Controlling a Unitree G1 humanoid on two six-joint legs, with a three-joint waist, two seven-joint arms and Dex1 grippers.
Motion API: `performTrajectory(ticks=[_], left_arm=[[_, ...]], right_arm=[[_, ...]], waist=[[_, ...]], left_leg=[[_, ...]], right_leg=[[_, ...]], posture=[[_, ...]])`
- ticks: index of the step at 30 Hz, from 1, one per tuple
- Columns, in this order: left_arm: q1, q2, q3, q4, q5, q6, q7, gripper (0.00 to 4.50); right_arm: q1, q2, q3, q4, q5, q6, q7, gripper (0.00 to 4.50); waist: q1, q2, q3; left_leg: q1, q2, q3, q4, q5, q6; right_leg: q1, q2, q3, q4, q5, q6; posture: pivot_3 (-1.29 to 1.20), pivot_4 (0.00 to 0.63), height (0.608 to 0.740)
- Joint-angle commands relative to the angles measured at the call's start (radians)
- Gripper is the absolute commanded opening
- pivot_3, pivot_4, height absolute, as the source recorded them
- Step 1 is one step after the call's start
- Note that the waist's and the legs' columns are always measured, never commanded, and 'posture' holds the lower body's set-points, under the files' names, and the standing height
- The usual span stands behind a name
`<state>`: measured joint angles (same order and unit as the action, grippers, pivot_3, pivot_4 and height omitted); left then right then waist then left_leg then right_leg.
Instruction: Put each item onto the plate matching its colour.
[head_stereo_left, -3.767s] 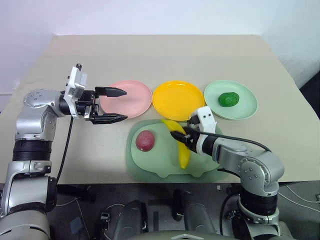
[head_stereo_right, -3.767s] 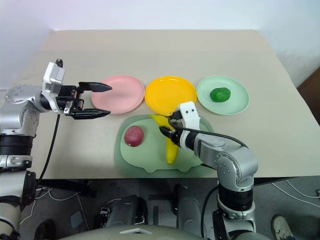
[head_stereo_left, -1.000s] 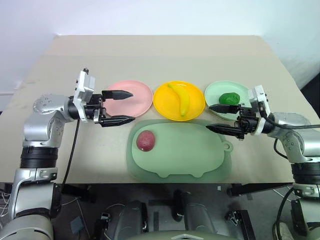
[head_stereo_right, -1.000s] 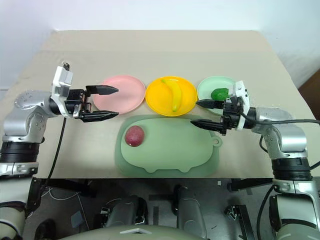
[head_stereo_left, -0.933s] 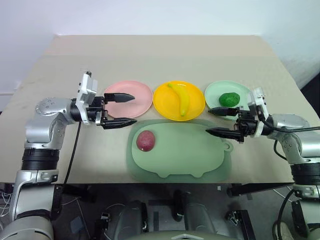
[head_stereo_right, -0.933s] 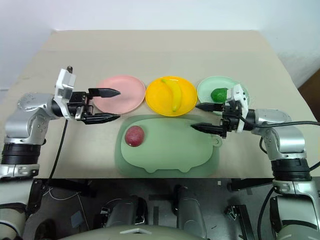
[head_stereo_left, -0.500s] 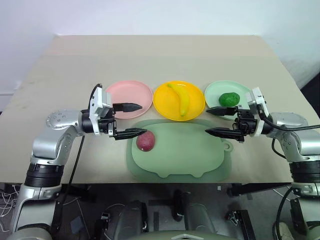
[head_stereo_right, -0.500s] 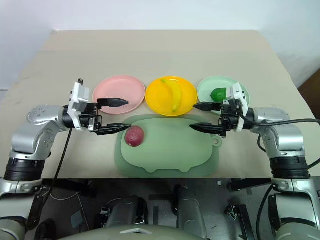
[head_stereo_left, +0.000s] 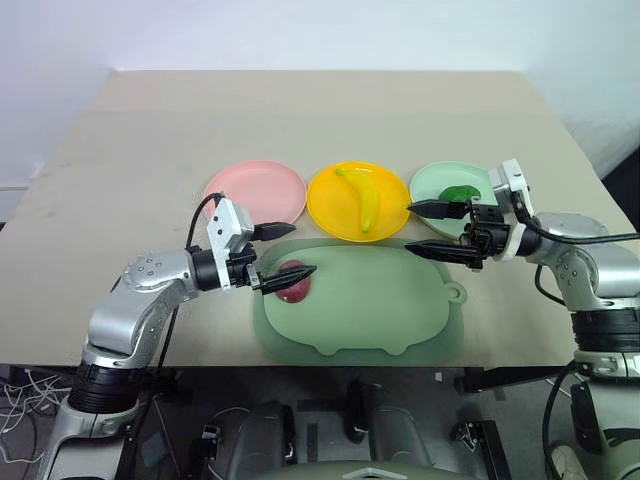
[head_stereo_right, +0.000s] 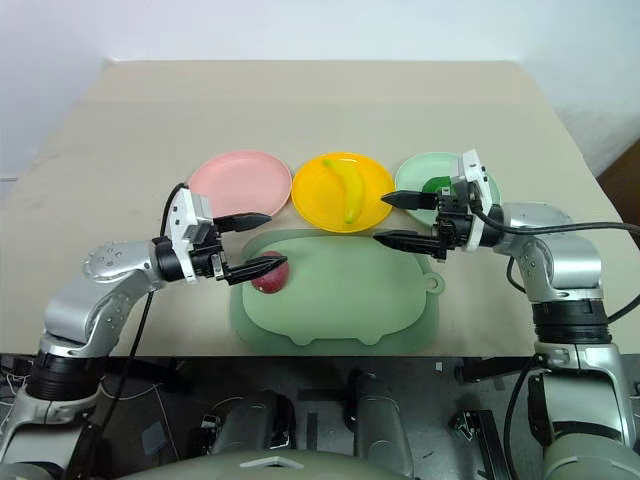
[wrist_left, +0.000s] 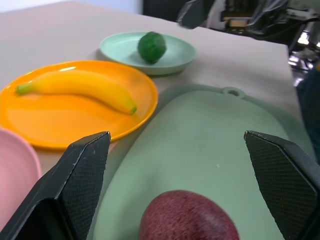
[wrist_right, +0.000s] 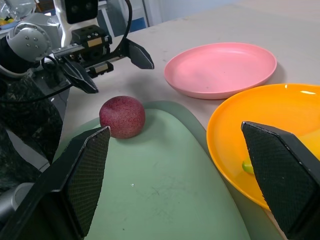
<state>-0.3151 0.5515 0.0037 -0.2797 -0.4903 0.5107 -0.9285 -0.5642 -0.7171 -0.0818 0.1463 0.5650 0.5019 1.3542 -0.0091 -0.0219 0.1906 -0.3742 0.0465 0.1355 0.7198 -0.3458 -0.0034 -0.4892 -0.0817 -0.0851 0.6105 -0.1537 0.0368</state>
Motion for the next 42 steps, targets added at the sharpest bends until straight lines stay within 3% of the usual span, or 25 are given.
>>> performTrajectory(ticks=[1,17,20,24,29,35,42], left_arm=[[0.027,-0.008,-0.013,-0.017,0.008,-0.014,0.021,4.5],[0.095,-0.002,-0.077,-0.007,0.065,-0.051,0.041,4.5],[0.107,-0.005,-0.079,0.004,0.097,-0.112,0.037,3.91],[0.105,-0.01,-0.072,0.013,0.077,-0.101,0.023,2.79],[0.091,-0.015,-0.068,0.02,0.085,-0.127,0.022,2.77],[-0.04,-0.011,0.047,0.07,-0.047,0.02,0.051,2.77],[-0.194,-0.051,0.082,0.298,0.037,0.005,0.201,2.77]], right_arm=[[-0.029,0.0,-0.004,0.001,0.011,0.001,0.008,4.44],[-0.044,0.004,0.0,-0.002,0.01,0.011,0.01,4.44],[-0.041,0.0,0.0,0.0,0.008,0.009,0.009,4.5],[-0.044,0.001,-0.002,0.001,0.005,0.001,0.003,4.5],[-0.043,0.0,0.0,-0.012,0.008,0.006,-0.002,4.5],[-0.036,0.001,-0.004,-0.009,0.01,0.005,-0.006,4.5],[-0.034,0.006,-0.001,-0.012,0.016,0.015,-0.013,4.5]], waist=[[0.0,0.0,0.0],[-0.001,0.0,0.0],[0.0,0.0,0.0],[0.0,0.0,0.0],[0.0,0.0,0.0],[0.001,0.0,0.0],[0.0,0.0,0.0]], left_leg=[[0.0,0.0,0.0,0.0,0.0,0.0],[0.0,0.0,0.0,0.0,0.0,0.0],[0.0,0.0,0.0,0.0,0.0,0.0],[0.0,0.0,0.0,0.0,0.0,0.0],[0.0,0.0,0.0,0.0,0.0,0.0],[0.0,0.0,-0.001,0.0,0.0,0.0],[0.001,0.0,0.0,0.0,0.0,0.0]], right_leg=[[0.0,0.0,0.0,0.0,0.0,0.0],[0.0,0.0,0.0,0.0,0.0,0.0],[0.0,0.0,0.0,0.0,0.0,0.0],[0.0,0.0,0.0,0.0,0.0,0.0],[0.0,0.0,0.0,0.0,0.0,0.0],[0.0,0.0,0.0,0.0,0.0,0.0],[0.002,0.0,-0.001,0.0,0.0,0.0]], posture=[[0.0,0.15,0.704],[0.0,0.15,0.704],[0.0,0.15,0.704],[0.0,0.15,0.704],[0.0,0.15,0.704],[0.0,0.15,0.704],[0.0,0.15,0.704]])
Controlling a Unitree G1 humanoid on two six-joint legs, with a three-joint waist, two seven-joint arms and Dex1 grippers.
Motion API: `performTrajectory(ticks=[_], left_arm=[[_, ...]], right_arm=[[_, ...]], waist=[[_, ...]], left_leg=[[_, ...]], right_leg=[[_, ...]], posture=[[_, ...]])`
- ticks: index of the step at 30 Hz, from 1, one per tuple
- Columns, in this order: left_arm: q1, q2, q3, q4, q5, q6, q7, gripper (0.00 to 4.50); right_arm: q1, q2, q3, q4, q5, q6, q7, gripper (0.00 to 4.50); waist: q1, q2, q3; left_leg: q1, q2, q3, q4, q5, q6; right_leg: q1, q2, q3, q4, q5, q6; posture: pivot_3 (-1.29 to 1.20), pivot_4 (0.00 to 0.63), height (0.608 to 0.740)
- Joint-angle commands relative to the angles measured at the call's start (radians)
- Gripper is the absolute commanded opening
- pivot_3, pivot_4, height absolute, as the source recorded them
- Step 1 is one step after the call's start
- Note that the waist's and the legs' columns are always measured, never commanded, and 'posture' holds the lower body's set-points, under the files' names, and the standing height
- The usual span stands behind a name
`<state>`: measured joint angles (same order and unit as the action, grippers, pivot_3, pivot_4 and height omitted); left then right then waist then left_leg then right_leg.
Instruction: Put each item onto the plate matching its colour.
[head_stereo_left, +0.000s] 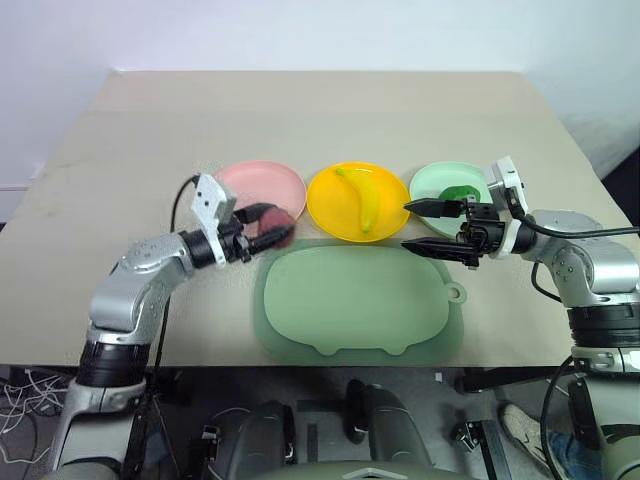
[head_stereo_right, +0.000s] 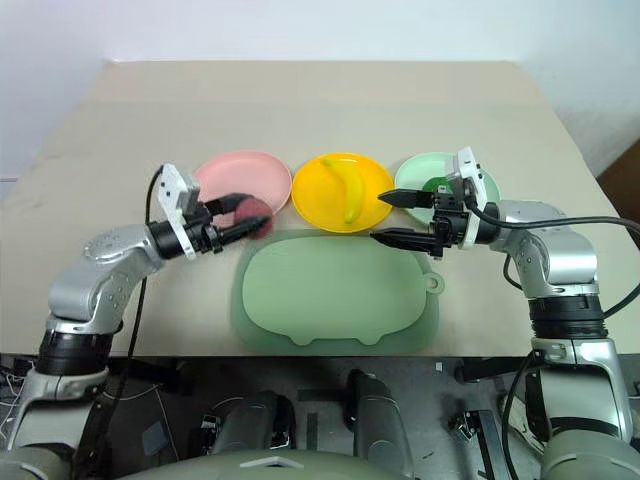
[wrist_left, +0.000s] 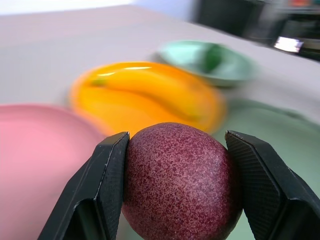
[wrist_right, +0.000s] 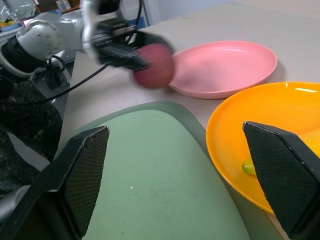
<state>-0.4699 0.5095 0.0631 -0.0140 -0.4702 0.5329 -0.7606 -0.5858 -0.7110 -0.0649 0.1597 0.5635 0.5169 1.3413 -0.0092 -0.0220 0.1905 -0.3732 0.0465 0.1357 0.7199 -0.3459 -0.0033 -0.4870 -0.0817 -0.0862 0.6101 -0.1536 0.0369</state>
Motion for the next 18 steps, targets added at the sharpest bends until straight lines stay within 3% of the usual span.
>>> performTrajectory(ticks=[1,6,11,16,18], left_arm=[[-0.057,-0.013,0.021,0.054,0.034,-0.031,0.051,2.77],[-0.15,-0.032,-0.019,0.236,0.185,-0.146,0.161,2.77],[-0.264,-0.065,0.03,0.421,0.207,-0.209,0.221,2.77],[-0.294,-0.081,0.032,0.503,0.221,-0.237,0.227,4.42],[-0.296,-0.087,0.037,0.509,0.209,-0.231,0.209,4.47]], right_arm=[[-0.014,0.0,-0.016,-0.023,0.014,-0.001,-0.002,4.5],[-0.013,0.005,-0.014,-0.033,0.021,0.011,-0.007,4.5],[-0.013,0.003,-0.015,-0.035,0.018,0.015,-0.015,4.5],[-0.006,0.004,-0.016,-0.052,0.022,0.022,-0.025,4.5],[-0.002,0.004,-0.018,-0.057,0.023,0.024,-0.028,4.5]], waist=[[0.0,0.0,0.0],[0.002,0.0,0.0],[0.002,0.0,0.0],[0.0,0.0,0.0],[-0.001,0.0,0.0]], left_leg=[[0.0,0.0,0.0,0.0,0.0,0.0],[0.0,0.0,0.0,0.0,0.0,0.0],[0.0,0.0,0.0,0.0,0.0,0.0],[0.0,0.0,0.0,0.0,0.0,0.0],[0.0,0.0,0.0,0.0,0.0,0.0]], right_leg=[[0.0,0.0,0.0,0.0,0.0,0.0],[0.001,0.0,-0.001,0.0,0.0,0.0],[0.001,0.0,-0.002,-0.001,0.0,0.0],[0.001,0.0,-0.002,-0.001,0.0,0.0],[0.001,0.0,-0.002,0.0,0.0,0.0]], posture=[[0.0,0.15,0.704],[0.0,0.15,0.704],[0.0,0.15,0.704],[0.0,0.15,0.704],[0.0,0.15,0.704]])
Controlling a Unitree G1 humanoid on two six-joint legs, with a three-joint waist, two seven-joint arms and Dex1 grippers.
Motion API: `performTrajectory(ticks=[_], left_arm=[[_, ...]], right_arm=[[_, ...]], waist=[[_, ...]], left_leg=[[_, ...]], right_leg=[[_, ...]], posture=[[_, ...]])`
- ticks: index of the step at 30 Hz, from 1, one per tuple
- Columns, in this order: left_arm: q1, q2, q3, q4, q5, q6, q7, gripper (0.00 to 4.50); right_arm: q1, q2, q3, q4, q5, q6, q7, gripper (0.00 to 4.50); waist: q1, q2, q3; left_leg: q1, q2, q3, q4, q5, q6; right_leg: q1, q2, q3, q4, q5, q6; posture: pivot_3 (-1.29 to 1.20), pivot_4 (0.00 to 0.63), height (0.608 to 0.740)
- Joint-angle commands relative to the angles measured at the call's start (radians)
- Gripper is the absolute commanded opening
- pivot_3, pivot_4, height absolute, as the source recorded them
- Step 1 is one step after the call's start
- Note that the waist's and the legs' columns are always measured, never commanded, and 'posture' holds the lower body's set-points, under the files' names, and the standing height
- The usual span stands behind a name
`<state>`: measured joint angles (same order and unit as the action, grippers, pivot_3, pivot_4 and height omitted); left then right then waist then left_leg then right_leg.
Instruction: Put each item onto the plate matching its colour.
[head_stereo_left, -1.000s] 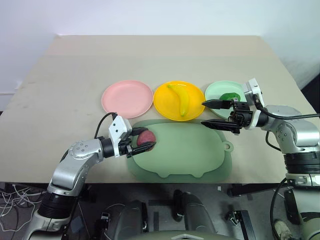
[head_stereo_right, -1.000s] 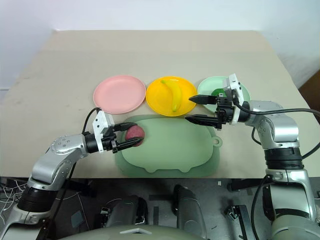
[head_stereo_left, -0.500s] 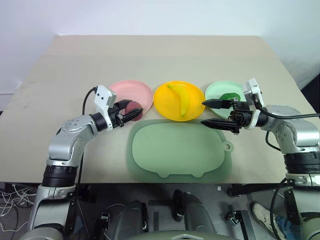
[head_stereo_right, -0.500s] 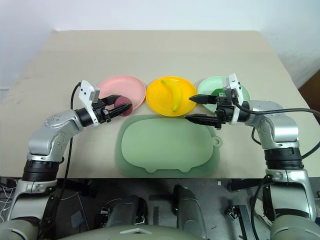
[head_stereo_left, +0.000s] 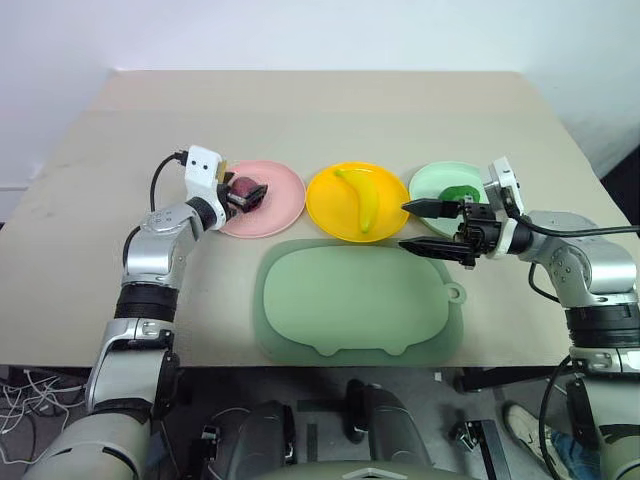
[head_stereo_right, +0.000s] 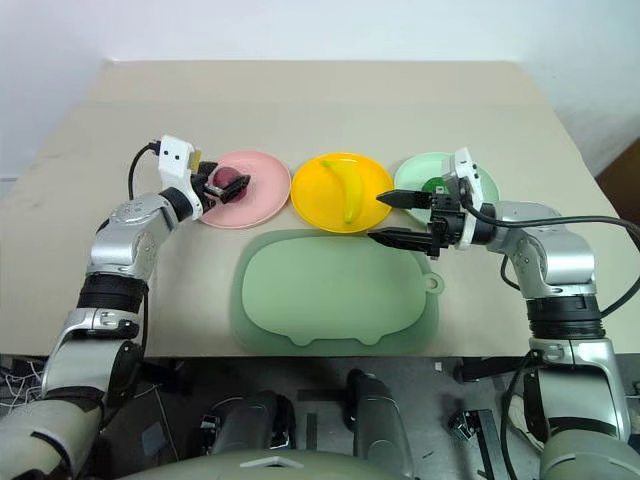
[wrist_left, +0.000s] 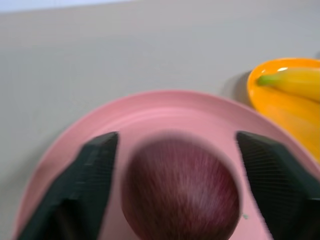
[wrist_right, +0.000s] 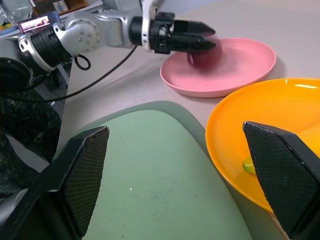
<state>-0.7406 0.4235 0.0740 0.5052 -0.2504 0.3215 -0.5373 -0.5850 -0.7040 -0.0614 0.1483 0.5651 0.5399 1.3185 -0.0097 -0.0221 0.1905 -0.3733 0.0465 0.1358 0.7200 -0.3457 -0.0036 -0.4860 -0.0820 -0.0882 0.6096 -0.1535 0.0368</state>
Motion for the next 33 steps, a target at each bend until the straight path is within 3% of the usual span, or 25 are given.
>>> performTrajectory(ticks=[1,7,14,16,18,23,30,33], left_arm=[[-0.024,0.0,0.023,-0.009,-0.011,-0.024,-0.026,4.47],[0.036,0.058,0.025,-0.17,-0.075,-0.003,-0.197,4.47],[0.03,0.158,0.145,-0.258,-0.169,0.024,-0.236,4.47],[0.056,0.18,0.167,-0.323,-0.279,0.114,-0.34,4.47],[0.132,0.218,0.127,-0.45,-0.367,0.211,-0.473,4.47],[0.267,0.244,0.025,-0.605,-0.353,0.183,-0.589,4.47],[0.369,0.29,-0.009,-0.68,-0.368,0.108,-0.758,4.47],[0.358,0.318,-0.005,-0.612,-0.363,0.093,-0.819,4.47]], right_arm=[[-0.002,-0.003,-0.023,-0.046,0.023,0.004,-0.007,4.5],[-0.002,-0.003,-0.026,-0.041,0.026,0.01,-0.013,4.5],[-0.012,0.005,-0.019,-0.022,0.021,0.001,-0.013,4.5],[-0.022,0.014,-0.015,-0.011,0.016,-0.009,-0.014,4.5],[-0.031,0.022,-0.01,-0.001,0.01,-0.018,-0.012,4.5],[-0.034,0.029,-0.006,0.003,0.005,-0.028,-0.01,4.5],[-0.005,0.029,-0.013,-0.029,0.024,-0.022,-0.005,4.5],[0.032,0.021,-0.019,-0.049,0.044,-0.015,0.018,4.5]], waist=[[0.0,0.0,0.0],[-0.001,0.0,0.0],[-0.002,0.0,0.0],[0.001,0.0,0.0],[0.0,0.0,0.0],[0.0,0.0,0.0],[-0.002,0.0,0.0],[0.002,0.0,0.0]], left_leg=[[0.0,0.0,0.0,0.0,0.0,0.0],[0.0,0.0,0.0,0.0,0.0,0.0],[0.0,0.001,0.0,0.0,0.0,0.0],[0.0,0.001,0.0,0.0,0.0,0.0],[0.0,0.0,0.0,0.001,0.0,0.0],[0.0,0.0,0.0,0.001,0.0,-0.001],[0.0,0.001,0.0,0.0,0.0,-0.001],[0.0,0.001,0.0,0.0,0.0,-0.001]], right_leg=[[0.0,0.0,0.0,0.0,0.0,0.0],[0.0,0.0,0.0,0.0,0.0,0.0],[-0.001,0.0,0.0,0.0,0.0,0.0],[0.0,0.0,0.0,0.0,0.0,0.0],[0.0,0.0,0.0,0.0,0.0,0.0],[0.0,-0.001,0.0,0.001,0.0,0.0],[0.0,0.0,0.0,0.001,0.0,0.0],[0.0,0.0,0.0,0.0,-0.001,-0.001]], posture=[[0.0,0.15,0.704],[0.0,0.15,0.704],[0.0,0.15,0.704],[0.0,0.15,0.704],[0.0,0.15,0.704],[0.0,0.15,0.704],[0.0,0.15,0.704],[0.0,0.15,0.704]])
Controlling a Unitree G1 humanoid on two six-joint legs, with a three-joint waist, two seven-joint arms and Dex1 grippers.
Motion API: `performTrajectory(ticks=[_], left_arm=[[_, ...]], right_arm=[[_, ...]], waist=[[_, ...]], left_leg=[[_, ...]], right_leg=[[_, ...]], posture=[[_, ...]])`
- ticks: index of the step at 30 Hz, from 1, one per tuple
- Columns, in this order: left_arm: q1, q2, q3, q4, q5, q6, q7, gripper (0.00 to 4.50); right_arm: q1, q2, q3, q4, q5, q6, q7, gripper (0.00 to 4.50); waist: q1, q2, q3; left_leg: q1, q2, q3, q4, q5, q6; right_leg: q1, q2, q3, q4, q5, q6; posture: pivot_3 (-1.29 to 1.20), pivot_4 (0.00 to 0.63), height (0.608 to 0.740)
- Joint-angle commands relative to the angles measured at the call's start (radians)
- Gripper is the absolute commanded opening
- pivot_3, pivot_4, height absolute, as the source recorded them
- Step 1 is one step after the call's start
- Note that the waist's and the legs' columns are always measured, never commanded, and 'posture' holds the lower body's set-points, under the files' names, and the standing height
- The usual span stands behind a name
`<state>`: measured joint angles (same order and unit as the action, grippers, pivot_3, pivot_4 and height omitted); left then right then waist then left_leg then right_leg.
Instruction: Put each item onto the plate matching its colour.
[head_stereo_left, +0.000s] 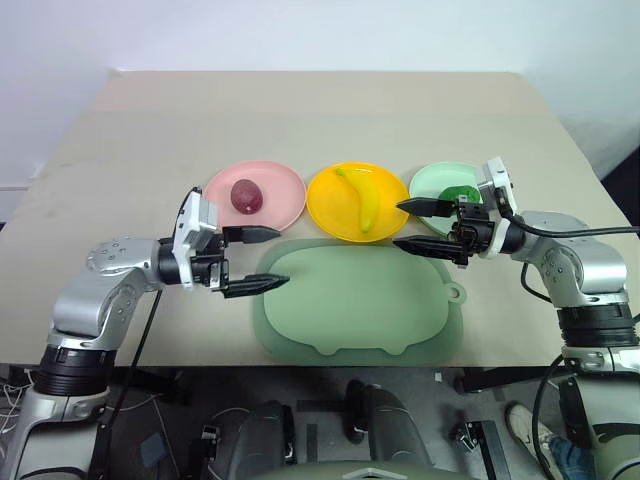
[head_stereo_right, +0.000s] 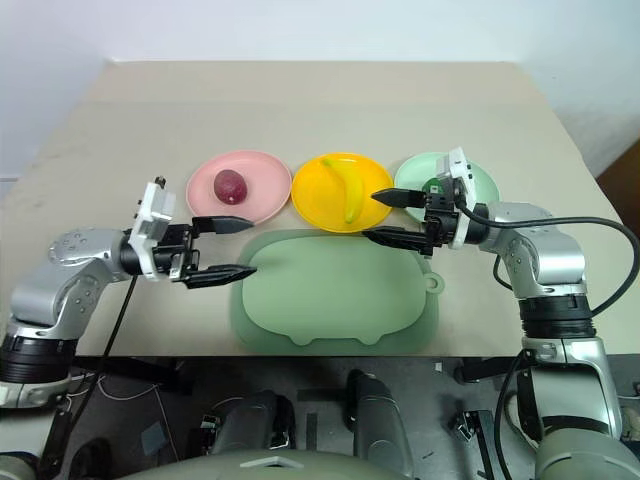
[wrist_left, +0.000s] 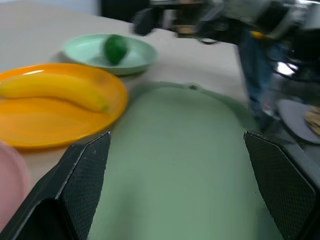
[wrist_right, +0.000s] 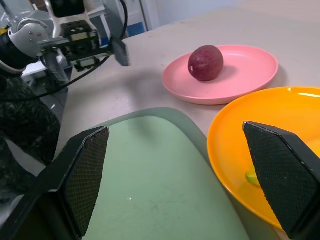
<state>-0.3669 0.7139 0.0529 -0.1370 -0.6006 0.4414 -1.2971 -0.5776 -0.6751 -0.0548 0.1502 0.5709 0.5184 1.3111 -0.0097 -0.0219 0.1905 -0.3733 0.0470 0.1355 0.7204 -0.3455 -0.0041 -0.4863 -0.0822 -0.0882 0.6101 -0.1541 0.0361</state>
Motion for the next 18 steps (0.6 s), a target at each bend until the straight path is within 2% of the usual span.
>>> performTrajectory(ticks=[1,8,13,18], left_arm=[[-0.027,0.036,0.012,0.053,-0.01,-0.027,-0.08,4.47],[-0.128,0.087,-0.003,0.206,0.018,-0.064,-0.219,4.47],[-0.141,0.076,-0.001,0.213,0.036,-0.079,-0.199,4.47],[-0.107,0.088,0.008,0.171,-0.004,-0.029,-0.214,4.47]], right_arm=[[0.042,-0.016,-0.026,-0.061,0.041,0.0,0.042,4.5],[0.042,-0.006,-0.008,-0.048,0.03,-0.006,0.051,4.5],[0.058,0.0,-0.004,-0.086,0.025,-0.011,0.027,4.5],[0.064,0.006,-0.013,-0.108,0.041,0.001,0.01,4.5]], waist=[[0.002,0.0,0.0],[-0.001,0.0,0.0],[-0.001,0.0,0.0],[-0.001,0.0,0.0]], left_leg=[[0.0,0.0,0.0,0.0,0.0,0.0],[0.0,0.0,0.0,0.0,0.0,0.0],[0.0,0.0,0.0,0.0,0.0,0.0],[0.0,0.0,0.0,0.0,0.0,0.0]], right_leg=[[0.0,0.0,0.0,0.0,0.0,0.0],[0.0,0.0,0.0,0.0,0.0,0.0],[0.0,0.0,0.0,0.0,0.0,0.0],[0.0,0.0,0.0,0.0,0.0,0.0]], posture=[[0.0,0.15,0.704],[0.0,0.15,0.704],[0.0,0.15,0.704],[0.0,0.15,0.704]])
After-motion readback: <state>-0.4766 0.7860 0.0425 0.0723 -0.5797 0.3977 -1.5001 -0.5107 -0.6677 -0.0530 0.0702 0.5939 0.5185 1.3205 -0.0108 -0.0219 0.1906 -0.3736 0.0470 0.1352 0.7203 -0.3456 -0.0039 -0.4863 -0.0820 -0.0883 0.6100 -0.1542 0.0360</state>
